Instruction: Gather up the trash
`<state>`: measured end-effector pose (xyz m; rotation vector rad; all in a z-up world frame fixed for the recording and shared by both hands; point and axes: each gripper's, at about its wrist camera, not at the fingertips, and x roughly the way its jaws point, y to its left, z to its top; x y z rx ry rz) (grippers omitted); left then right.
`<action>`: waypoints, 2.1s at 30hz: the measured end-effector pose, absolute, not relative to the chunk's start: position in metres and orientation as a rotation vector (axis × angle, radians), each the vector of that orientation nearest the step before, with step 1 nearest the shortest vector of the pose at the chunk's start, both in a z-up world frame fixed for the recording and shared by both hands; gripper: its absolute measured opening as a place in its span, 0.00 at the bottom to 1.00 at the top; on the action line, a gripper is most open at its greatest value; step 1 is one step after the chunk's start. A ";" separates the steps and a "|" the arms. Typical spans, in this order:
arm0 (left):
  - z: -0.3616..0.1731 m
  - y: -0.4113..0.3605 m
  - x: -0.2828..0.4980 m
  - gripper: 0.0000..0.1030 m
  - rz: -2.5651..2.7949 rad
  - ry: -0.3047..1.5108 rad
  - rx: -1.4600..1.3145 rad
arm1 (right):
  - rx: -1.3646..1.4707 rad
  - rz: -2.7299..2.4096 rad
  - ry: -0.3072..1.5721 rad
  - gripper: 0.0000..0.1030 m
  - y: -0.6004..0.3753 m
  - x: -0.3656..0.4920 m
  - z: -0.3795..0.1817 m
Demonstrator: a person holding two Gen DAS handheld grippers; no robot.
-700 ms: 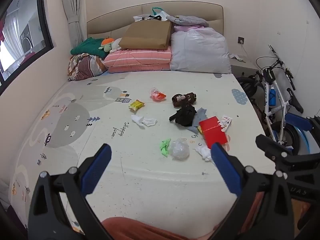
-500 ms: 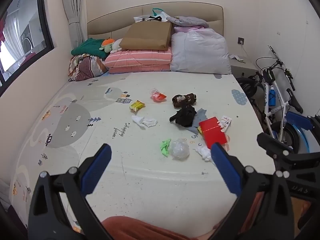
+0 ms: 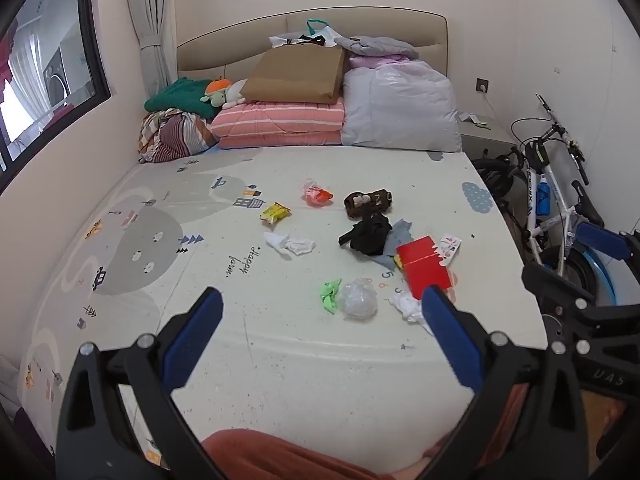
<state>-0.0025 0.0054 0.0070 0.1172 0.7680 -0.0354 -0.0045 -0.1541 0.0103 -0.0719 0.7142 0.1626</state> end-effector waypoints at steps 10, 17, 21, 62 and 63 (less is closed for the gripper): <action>0.023 0.006 -0.011 0.96 -0.036 0.761 0.114 | -0.074 0.162 0.688 0.85 -0.151 -0.014 0.017; 0.030 0.010 -0.012 0.96 -0.038 0.756 0.111 | -0.075 0.172 0.673 0.85 -0.152 -0.019 0.024; 0.032 0.010 -0.012 0.96 -0.038 0.755 0.111 | -0.075 0.170 0.667 0.85 -0.153 -0.021 0.026; 0.041 0.005 -0.019 0.96 -0.032 0.743 0.119 | -0.073 0.177 0.660 0.85 -0.152 -0.025 0.033; 0.041 0.005 -0.019 0.96 -0.031 0.743 0.119 | -0.074 0.178 0.659 0.85 -0.152 -0.025 0.034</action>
